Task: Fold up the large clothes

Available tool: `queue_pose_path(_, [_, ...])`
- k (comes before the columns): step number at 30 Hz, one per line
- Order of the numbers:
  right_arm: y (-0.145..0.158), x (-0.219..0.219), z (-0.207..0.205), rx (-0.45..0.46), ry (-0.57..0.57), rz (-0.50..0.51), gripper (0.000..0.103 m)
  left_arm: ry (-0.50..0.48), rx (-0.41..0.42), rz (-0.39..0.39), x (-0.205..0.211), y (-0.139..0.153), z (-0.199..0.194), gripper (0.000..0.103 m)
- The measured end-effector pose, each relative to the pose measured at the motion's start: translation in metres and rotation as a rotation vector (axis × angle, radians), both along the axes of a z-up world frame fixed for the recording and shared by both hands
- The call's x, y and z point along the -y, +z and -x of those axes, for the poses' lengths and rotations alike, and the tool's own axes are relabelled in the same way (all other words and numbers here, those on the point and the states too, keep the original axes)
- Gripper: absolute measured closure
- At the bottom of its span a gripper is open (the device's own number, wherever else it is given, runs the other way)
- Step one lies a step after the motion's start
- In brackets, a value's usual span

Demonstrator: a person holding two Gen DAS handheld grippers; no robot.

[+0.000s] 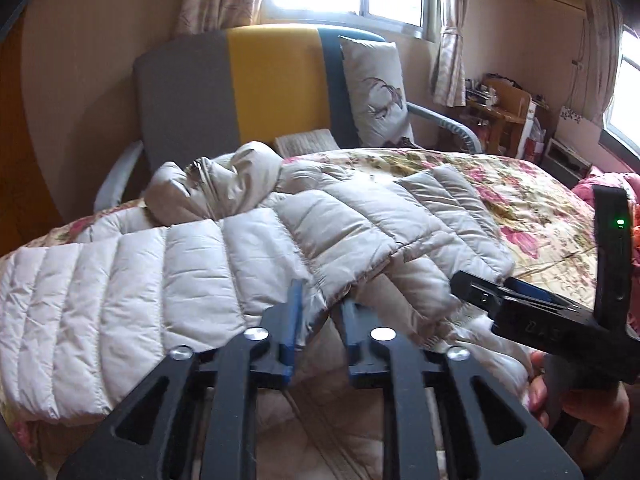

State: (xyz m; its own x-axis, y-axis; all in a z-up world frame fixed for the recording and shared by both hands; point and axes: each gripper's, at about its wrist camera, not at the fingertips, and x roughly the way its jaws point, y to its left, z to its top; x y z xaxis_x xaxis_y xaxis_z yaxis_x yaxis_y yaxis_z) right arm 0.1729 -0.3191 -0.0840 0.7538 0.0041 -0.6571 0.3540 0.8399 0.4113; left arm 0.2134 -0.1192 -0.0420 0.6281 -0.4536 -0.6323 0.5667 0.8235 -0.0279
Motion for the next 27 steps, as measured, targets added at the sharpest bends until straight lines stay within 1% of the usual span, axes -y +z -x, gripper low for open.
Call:
queue_pose_path(2, [0.0,0.0,0.0,0.001,0.0,-0.001,0.002,-0.012,-0.011,0.059,-0.011,0.007,0.006,0.034])
queue_pose_path(3, [0.0,-0.001,-0.001,0.001,0.0,-0.001,0.002,-0.013,-0.003,0.094,-0.018,0.012,0.011,0.029])
queue_pose_path(4, [0.0,-0.001,-0.001,0.001,0.0,-0.001,0.002,-0.01,0.006,0.134,-0.028,0.017,0.015,0.027])
queue_pose_path(5, [0.0,0.0,0.0,0.001,0.0,-0.002,0.002,-0.002,0.009,0.149,-0.034,0.02,0.018,0.027])
queue_pose_path(7, [0.0,0.0,0.001,0.004,0.0,-0.006,0.002,0.054,0.026,0.185,-0.058,0.028,0.023,0.026])
queue_pose_path(8, [0.0,0.0,0.0,0.006,0.0,-0.007,0.002,0.091,0.036,0.202,-0.071,0.031,0.025,0.023])
queue_pose_path(9, [0.0,-0.001,-0.001,0.006,0.0,-0.007,0.002,0.143,0.049,0.216,-0.087,0.033,0.027,0.023])
queue_pose_path(11, [0.002,0.001,0.004,0.023,-0.003,-0.003,0.002,0.263,0.078,0.216,-0.117,0.034,0.029,0.023])
queue_pose_path(13, [0.009,0.001,0.013,0.083,-0.02,0.0,0.002,0.391,0.089,0.221,-0.149,0.033,0.033,0.023])
queue_pose_path(15, [0.021,-0.001,0.021,0.138,-0.016,0.004,0.002,0.504,0.061,0.254,-0.185,0.028,0.038,0.023])
queue_pose_path(16, [0.029,-0.005,0.021,0.16,0.0,0.02,0.002,0.55,0.048,0.257,-0.198,0.025,0.04,0.023])
queue_pose_path(17, [0.037,-0.011,0.02,0.173,0.023,0.048,0.002,0.604,0.032,0.237,-0.213,0.02,0.04,0.023])
queue_pose_path(18, [0.044,-0.017,0.017,0.178,0.051,0.073,0.002,0.633,0.018,0.212,-0.221,0.016,0.04,0.024])
queue_pose_path(19, [0.049,-0.025,0.01,0.176,0.092,0.086,0.002,0.659,0.006,0.192,-0.229,0.012,0.039,0.026])
queue_pose_path(20, [0.053,-0.031,0.001,0.164,0.138,0.074,0.002,0.676,-0.009,0.184,-0.235,0.009,0.037,0.027])
queue_pose_path(22, [0.053,-0.039,-0.02,0.121,0.218,0.001,0.002,0.683,-0.103,0.2,-0.245,-0.003,0.026,0.027])
queue_pose_path(23, [0.051,-0.04,-0.029,0.108,0.238,-0.045,0.003,0.672,-0.159,0.208,-0.246,-0.009,0.018,0.027])
queue_pose_path(24, [0.049,-0.042,-0.038,0.089,0.243,-0.083,0.008,0.666,-0.198,0.209,-0.244,-0.013,0.013,0.027])
queue_pose_path(25, [0.045,-0.043,-0.048,0.062,0.247,-0.119,0.017,0.667,-0.23,0.204,-0.243,-0.016,0.006,0.027])
queue_pose_path(26, [0.04,-0.045,-0.058,0.034,0.252,-0.151,0.023,0.666,-0.258,0.195,-0.242,-0.019,0.0,0.027])
queue_pose_path(27, [0.035,-0.047,-0.066,0.003,0.252,-0.167,0.038,0.653,-0.293,0.188,-0.24,-0.023,-0.009,0.027])
